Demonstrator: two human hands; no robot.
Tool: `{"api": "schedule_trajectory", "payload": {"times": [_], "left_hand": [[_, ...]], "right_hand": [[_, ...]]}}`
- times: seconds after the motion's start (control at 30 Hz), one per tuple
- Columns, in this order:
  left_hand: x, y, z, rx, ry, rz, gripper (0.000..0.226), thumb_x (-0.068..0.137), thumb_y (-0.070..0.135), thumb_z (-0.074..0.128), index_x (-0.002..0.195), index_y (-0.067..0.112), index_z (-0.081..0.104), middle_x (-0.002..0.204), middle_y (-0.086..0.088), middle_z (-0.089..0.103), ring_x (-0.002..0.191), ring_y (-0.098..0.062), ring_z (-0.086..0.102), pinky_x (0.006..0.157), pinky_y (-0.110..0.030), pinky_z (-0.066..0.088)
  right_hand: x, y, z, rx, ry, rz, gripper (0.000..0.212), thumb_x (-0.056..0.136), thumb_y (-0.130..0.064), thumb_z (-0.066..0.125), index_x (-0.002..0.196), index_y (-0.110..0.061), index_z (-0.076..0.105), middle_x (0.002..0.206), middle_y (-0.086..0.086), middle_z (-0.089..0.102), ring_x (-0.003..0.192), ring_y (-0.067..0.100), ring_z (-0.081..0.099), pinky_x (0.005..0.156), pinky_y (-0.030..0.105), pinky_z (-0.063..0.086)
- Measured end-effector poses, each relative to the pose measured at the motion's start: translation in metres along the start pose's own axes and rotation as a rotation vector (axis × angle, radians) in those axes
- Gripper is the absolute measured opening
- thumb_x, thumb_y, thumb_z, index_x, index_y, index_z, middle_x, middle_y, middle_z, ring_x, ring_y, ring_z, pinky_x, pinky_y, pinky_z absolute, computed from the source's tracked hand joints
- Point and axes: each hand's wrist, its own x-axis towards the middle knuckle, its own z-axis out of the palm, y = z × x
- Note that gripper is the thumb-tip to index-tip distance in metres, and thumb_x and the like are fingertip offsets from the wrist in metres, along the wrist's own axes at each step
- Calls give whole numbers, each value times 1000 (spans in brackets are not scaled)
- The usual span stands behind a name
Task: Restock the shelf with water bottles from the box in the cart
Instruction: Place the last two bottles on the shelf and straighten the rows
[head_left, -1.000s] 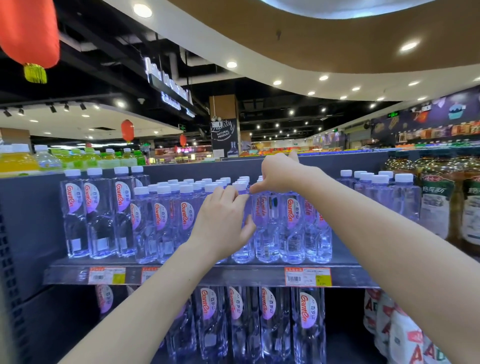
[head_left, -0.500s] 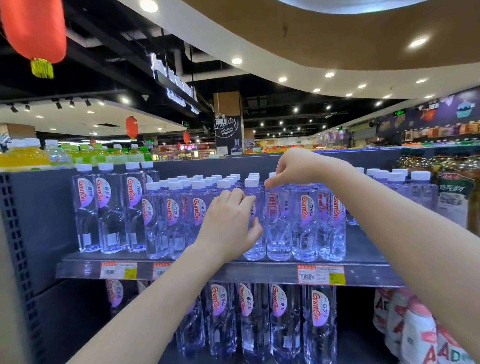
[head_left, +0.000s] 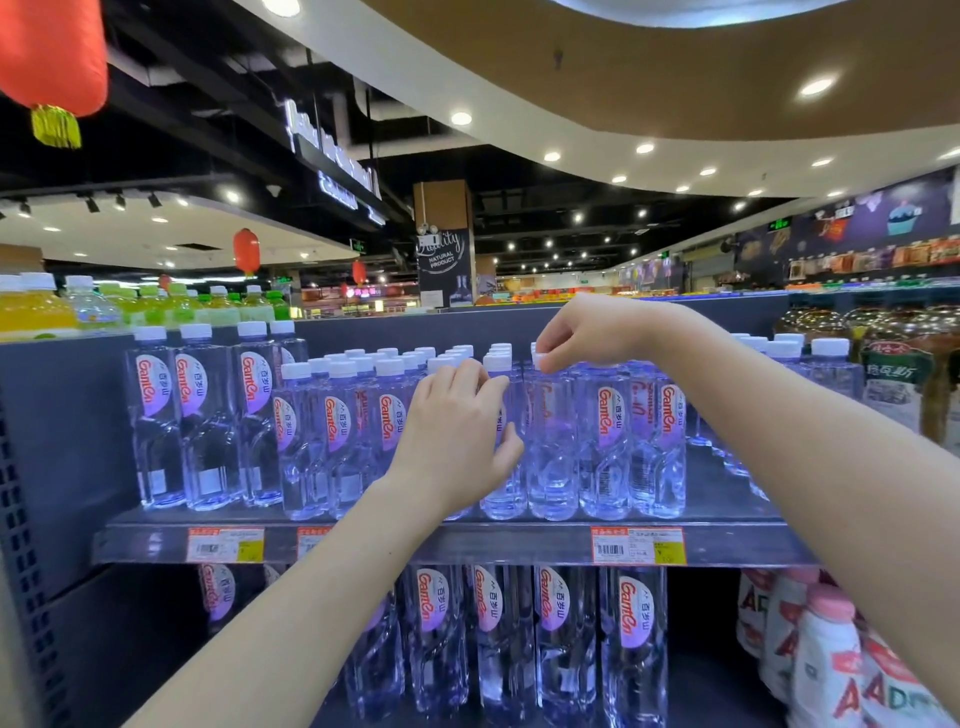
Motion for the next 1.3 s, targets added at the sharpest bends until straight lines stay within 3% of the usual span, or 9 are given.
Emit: {"api": "schedule_trajectory", "payload": {"times": [0.1,0.2,0.37,0.63,0.77,0.9,1.07,1.2,1.3], "left_hand": [[0,-1,1,13,-11,1,57,86,45,39,124,12,67,107,-4,57,97,-27,55,89,-40,47],[0,-1,3,19,-17,3,56,86,45,40,123,12,67,108,-4,57,96,-27,55,89,-40,47],[2,0,4,21,-17,5,57,87,45,38,123,12,67,109,-4,57,98,-28,56,91,-41,47],[2,-1,6,16,-1,13,56,86,45,41,122,12,67,109,-4,58,98,-29,55,91,-42,47],[3,-2,8,2,18,5,57,86,45,40,122,11,68,108,-6,58,99,-30,56,93,-44,47],[2,-1,7,11,15,11,57,86,45,40,122,10,67,108,-6,58,97,-30,55,90,-43,47],[1,-3,8,14,26,14,56,86,45,42,124,11,67,108,-5,58,97,-28,55,90,-42,47],[3,-3,9,-1,21,13,60,86,46,39,127,11,66,109,-5,58,98,-29,55,91,-42,47],[3,-4,10,-12,33,13,58,87,44,41,128,12,66,109,-4,58,99,-28,55,92,-41,47]], "right_hand": [[1,-2,-1,-36,-14,4,10,95,-36,71,100,-32,78,71,-28,65,58,-10,57,69,24,44],[3,-4,-2,-65,24,37,31,89,-51,74,109,-28,79,105,-15,72,95,5,66,89,34,54],[11,-5,8,-129,94,72,62,79,-64,78,90,-3,76,74,7,59,68,23,51,63,34,46],[7,1,7,-45,72,14,24,87,-44,79,100,-23,80,90,-17,70,80,4,63,72,25,47],[6,2,6,-14,73,27,29,89,-39,77,115,-26,78,107,-19,69,101,6,65,86,29,47],[5,2,4,1,62,33,33,90,-38,78,121,-27,76,117,-15,69,102,6,64,84,27,47],[5,2,6,7,70,14,30,91,-35,77,119,-25,77,128,-13,70,111,10,65,102,36,51],[-1,1,7,11,77,1,28,92,-35,75,118,-24,77,124,-13,71,107,8,66,96,33,51],[-4,4,4,9,90,19,48,87,-44,79,130,-27,68,116,-11,68,104,10,65,85,28,48]]}}
